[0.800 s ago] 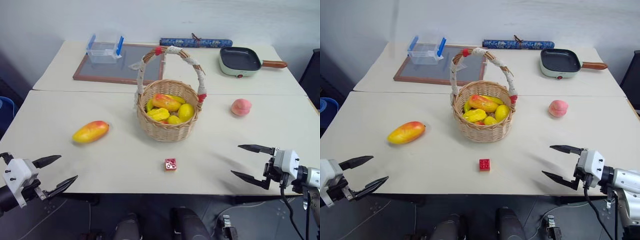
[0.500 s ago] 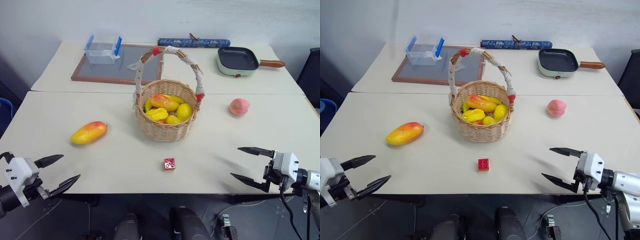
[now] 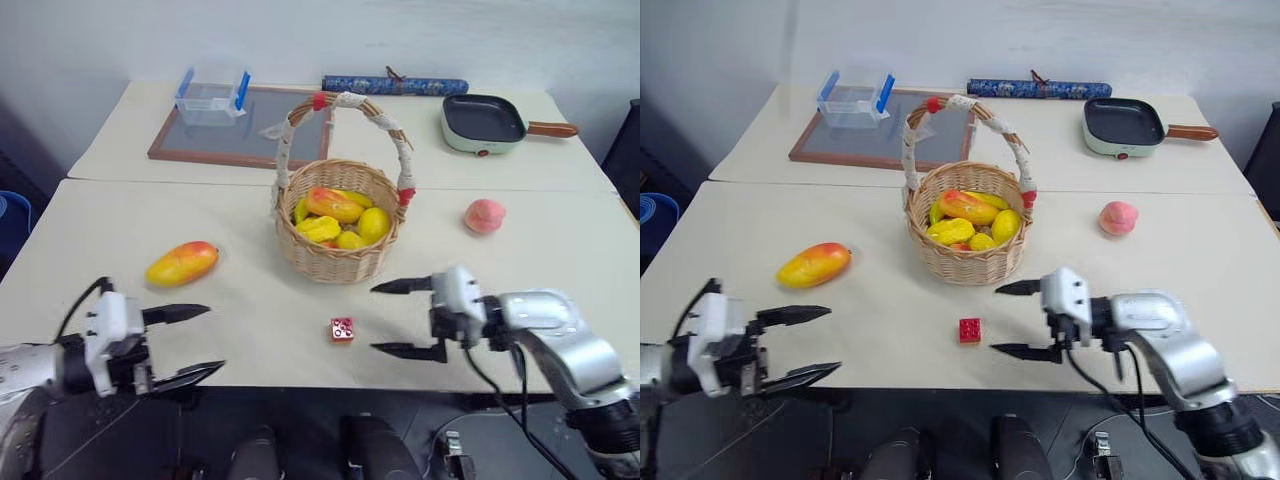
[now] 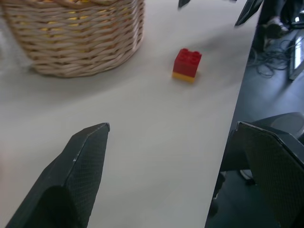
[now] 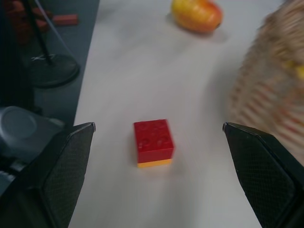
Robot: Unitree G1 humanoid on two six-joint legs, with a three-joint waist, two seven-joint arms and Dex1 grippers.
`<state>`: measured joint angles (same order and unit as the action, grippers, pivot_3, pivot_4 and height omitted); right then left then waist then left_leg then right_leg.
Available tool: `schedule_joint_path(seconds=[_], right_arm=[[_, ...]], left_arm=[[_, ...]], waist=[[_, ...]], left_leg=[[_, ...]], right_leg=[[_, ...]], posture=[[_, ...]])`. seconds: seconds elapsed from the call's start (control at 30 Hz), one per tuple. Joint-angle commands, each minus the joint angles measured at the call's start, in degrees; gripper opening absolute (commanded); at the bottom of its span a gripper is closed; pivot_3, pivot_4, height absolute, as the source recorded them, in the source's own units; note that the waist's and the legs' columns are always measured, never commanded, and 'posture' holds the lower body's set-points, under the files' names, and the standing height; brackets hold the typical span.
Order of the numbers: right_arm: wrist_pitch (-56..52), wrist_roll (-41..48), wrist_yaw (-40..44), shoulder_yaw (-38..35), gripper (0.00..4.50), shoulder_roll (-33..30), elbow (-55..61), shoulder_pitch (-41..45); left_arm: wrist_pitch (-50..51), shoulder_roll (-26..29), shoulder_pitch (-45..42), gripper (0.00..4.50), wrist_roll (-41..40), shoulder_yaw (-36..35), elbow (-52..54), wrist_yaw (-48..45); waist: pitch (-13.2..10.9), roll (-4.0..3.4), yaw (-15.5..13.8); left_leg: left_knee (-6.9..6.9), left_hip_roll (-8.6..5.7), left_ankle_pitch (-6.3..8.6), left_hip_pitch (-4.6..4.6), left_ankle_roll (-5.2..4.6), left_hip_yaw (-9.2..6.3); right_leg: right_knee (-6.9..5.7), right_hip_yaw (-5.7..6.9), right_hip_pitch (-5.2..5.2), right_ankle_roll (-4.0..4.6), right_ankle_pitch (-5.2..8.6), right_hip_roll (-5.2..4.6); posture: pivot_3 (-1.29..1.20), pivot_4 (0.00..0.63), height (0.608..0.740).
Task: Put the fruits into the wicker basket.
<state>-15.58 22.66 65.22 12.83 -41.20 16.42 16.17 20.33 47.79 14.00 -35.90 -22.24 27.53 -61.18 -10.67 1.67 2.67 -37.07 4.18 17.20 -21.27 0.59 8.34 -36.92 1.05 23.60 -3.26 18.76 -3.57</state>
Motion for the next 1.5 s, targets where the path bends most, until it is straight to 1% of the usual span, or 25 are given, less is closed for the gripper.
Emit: schedule_joint_path(seconds=[0.03,0.1,0.13,0.23,0.37,0.47,0.53,0.57,0.63,0.7,0.77,0.87,0.93,1.0,1.07,1.13,1.2,1.3,1.37,1.4,1.43,1.47,1.5], right_arm=[[2.2,-7.1,-2.5,4.7,4.48,4.0,-5.3,4.5],[2.2,-8.9,-4.8,5.1,4.48,6.3,-7.8,5.7],[1.2,-8.9,-4.7,5.2,4.48,6.8,-8.1,6.0],[4.4,-10.6,-1.6,7.6,4.48,7.9,-10.6,6.4],[7.4,-12.1,-0.5,8.7,4.48,10.3,-14.6,7.4],[9.4,-11.6,1.2,9.1,3.92,12.1,-16.7,7.7],[10.1,-11.5,1.6,8.6,3.28,12.3,-17.1,7.5],[10.0,-11.2,1.7,8.0,2.89,12.3,-17.0,7.3],[10.0,-9.2,2.3,5.9,2.21,11.7,-16.3,5.7],[11.5,-7.1,2.8,2.4,1.51,9.9,-14.7,2.7],[12.5,-3.8,2.4,-2.7,1.5,8.3,-11.5,-1.2],[7.3,4.8,-2.7,-13.8,1.5,7.1,-4.0,-7.6],[5.4,7.2,-6.0,-22.4,1.5,4.9,-1.4,-11.9],[6.0,6.1,-7.3,-31.5,1.5,0.7,-4.9,-15.7],[7.6,3.1,-8.4,-35.9,1.5,-3.2,-11.3,-16.8],[8.6,-0.1,-11.5,-37.7,1.5,-6.0,-21.6,-14.1],[10.0,-1.9,-12.7,-37.6,1.5,-7.1,-29.0,-11.2],[18.4,-8.3,-12.8,-33.3,1.5,-8.5,-44.3,-4.6],[21.7,-10.5,-12.3,-31.1,1.5,-8.3,-52.9,0.2],[23.5,-11.8,-11.0,-29.6,1.86,-8.6,-56.6,1.7],[25.7,-11.8,-11.1,-29.6,2.23,-8.0,-60.0,3.4],[26.5,-11.5,-11.3,-29.9,2.47,-7.6,-62.7,4.9],[27.8,-11.7,-11.0,-29.5,2.8,-7.5,-64.8,6.0]], left_arm=[[-1.6,-0.4,-2.7,4.5,1.5,3.6,1.2,0.2],[-2.7,-0.3,-3.3,4.5,2.7,4.2,0.6,0.2],[-2.8,-0.2,-3.4,4.5,2.8,3.8,0.6,0.4],[-2.5,-0.3,-1.7,4.5,2.1,1.3,0.5,0.7],[-3.6,0.3,-0.8,4.5,3.5,1.8,0.3,-0.2],[-2.8,0.2,-2.1,4.5,3.0,1.9,0.9,0.6],[-2.8,0.0,-2.3,4.5,3.0,2.0,0.8,0.6],[-2.8,-0.1,-2.3,4.5,3.0,2.3,0.8,0.4],[-3.2,-0.4,-2.5,4.5,3.3,4.0,0.9,0.0],[-3.1,-2.1,-3.2,4.5,2.7,6.8,2.0,0.6],[-3.6,-3.9,-3.4,4.5,2.7,9.4,3.2,1.1],[-4.9,-6.4,-5.3,4.5,4.3,12.6,2.7,2.0],[-5.2,-8.0,-7.7,4.5,4.1,13.6,1.9,3.0],[-4.7,-9.0,-10.4,4.5,3.5,14.7,1.6,3.5],[-4.5,-9.3,-12.4,4.5,3.6,15.8,1.5,3.4],[-4.4,-9.6,-14.3,4.5,3.5,16.5,1.0,3.3],[-3.9,-9.7,-15.8,4.5,3.3,16.9,0.6,3.6],[-3.0,-9.7,-18.7,4.5,3.5,17.8,0.0,4.1],[-2.5,-9.2,-19.9,4.5,3.9,17.6,-0.3,4.6],[-2.4,-8.8,-20.1,4.5,4.1,17.1,-0.6,4.8],[-2.4,-8.6,-20.2,4.5,4.2,16.3,-0.8,5.2],[-2.9,-8.4,-20.3,4.5,4.4,15.5,-1.0,5.5],[-2.4,-7.6,-20.2,4.5,3.9,14.4,-1.2,5.6]], waist=[[0.0,0.0,0.4],[0.0,0.01,0.6],[0.0,0.01,0.6],[0.0,0.01,0.5],[0.0,0.01,0.6],[0.0,0.01,0.6],[0.0,0.01,0.6],[0.0,0.01,0.6],[0.0,0.01,0.5],[0.0,0.01,0.4],[0.0,0.0,-0.2],[0.0,0.0,-0.6],[0.0,0.0,-0.9],[0.0,0.0,-1.1],[0.0,0.0,-1.1],[0.0,0.02,-1.0],[0.0,0.02,-0.4],[0.0,-0.04,0.2],[0.0,-0.12,0.6],[0.0,-0.12,0.6],[0.0,-0.15,0.6],[0.0,-0.15,0.6],[0.0,-0.15,0.7]], left_leg=[[-0.04,0.0,0.01,0.01,-0.01,0.07],[-0.04,0.01,0.0,0.02,-0.01,0.15],[-0.06,0.01,0.0,0.01,-0.01,0.16],[-0.06,0.03,-0.02,0.01,0.02,0.16],[-0.08,0.03,-0.02,0.04,-0.04,0.16],[-0.13,0.02,-0.05,0.06,-0.1,0.15],[-0.15,0.01,-0.06,0.07,-0.14,0.13],[-0.14,0.01,-0.06,0.09,-0.13,0.13],[-0.12,0.01,-0.07,0.08,-0.11,0.13],[-0.1,0.01,-0.07,0.07,-0.1,0.11],[-0.1,-0.02,-0.06,0.04,-0.09,0.1],[-0.11,-0.02,-0.03,0.02,-0.07,0.13],[-0.13,-0.02,-0.03,0.05,-0.08,0.12],[-0.13,-0.03,0.04,0.08,-0.25,0.09],[-0.15,-0.1,0.01,0.16,-0.35,0.09],[-0.15,-0.17,-0.02,0.18,-0.41,0.11],[-0.16,-0.19,-0.07,0.21,-0.46,0.2],[-0.12,-0.15,-0.19,0.24,-0.26,0.22],[-0.13,-0.18,-0.3,0.21,-0.13,0.23],[-0.12,-0.21,-0.33,0.2,-0.09,0.23],[-0.13,-0.21,-0.34,0.2,-0.07,0.24],[-0.12,-0.2,-0.38,0.19,-0.02,0.23],[-0.14,-0.15,-0.4,0.19,0.0,0.23]], right_leg=[[0.01,0.0,0.01,0.0,0.0,0.01],[0.02,0.0,0.02,-0.01,0.0,0.03],[0.01,0.0,0.03,-0.02,0.0,0.04],[-0.05,0.0,0.07,-0.03,0.01,0.08],[-0.11,0.0,0.06,-0.03,0.01,0.09],[-0.2,0.01,0.04,-0.04,0.0,0.07],[-0.26,0.0,0.04,-0.06,-0.02,0.07],[-0.28,0.0,0.04,-0.06,-0.02,0.06],[-0.28,0.0,0.05,-0.06,-0.02,0.06],[-0.25,0.01,0.04,-0.06,-0.02,0.06],[-0.18,0.01,0.02,-0.06,-0.02,0.04],[-0.06,-0.02,-0.03,-0.12,-0.05,0.04],[-0.08,-0.03,-0.03,-0.14,-0.06,0.06],[-0.1,-0.03,-0.09,-0.18,-0.08,0.07],[-0.08,-0.05,-0.16,-0.22,-0.12,0.05],[-0.07,-0.11,-0.2,-0.27,-0.16,0.04],[-0.05,-0.21,-0.2,-0.31,-0.23,0.05],[-0.08,-0.25,-0.17,-0.31,-0.23,0.15],[-0.11,-0.28,-0.13,-0.33,-0.23,0.18],[-0.11,-0.29,-0.12,-0.34,-0.23,0.18],[-0.11,-0.3,-0.11,-0.34,-0.23,0.2],[-0.1,-0.31,-0.11,-0.36,-0.22,0.21],[-0.1,-0.32,-0.11,-0.37,-0.21,0.21]], posture=[[0.0,0.15,0.74],[0.0,0.15,0.74],[0.0,0.15,0.74],[0.0,0.15,0.74],[0.0,0.15,0.74],[0.0,0.15,0.74],[0.0,0.15,0.74],[0.0,0.15,0.74],[0.0,0.15,0.74],[0.0,0.15,0.74],[0.0,0.15,0.74],[0.0,0.15,0.74],[0.0,0.15,0.74],[0.0,0.15,0.74],[0.0,0.15,0.74],[0.0,0.15,0.74],[0.0,0.15,0.74],[0.0,0.15,0.74],[0.0,0.15,0.74],[0.0,0.15,0.74],[0.0,0.15,0.74],[0.0,0.15,0.74],[0.0,0.15,0.74]])
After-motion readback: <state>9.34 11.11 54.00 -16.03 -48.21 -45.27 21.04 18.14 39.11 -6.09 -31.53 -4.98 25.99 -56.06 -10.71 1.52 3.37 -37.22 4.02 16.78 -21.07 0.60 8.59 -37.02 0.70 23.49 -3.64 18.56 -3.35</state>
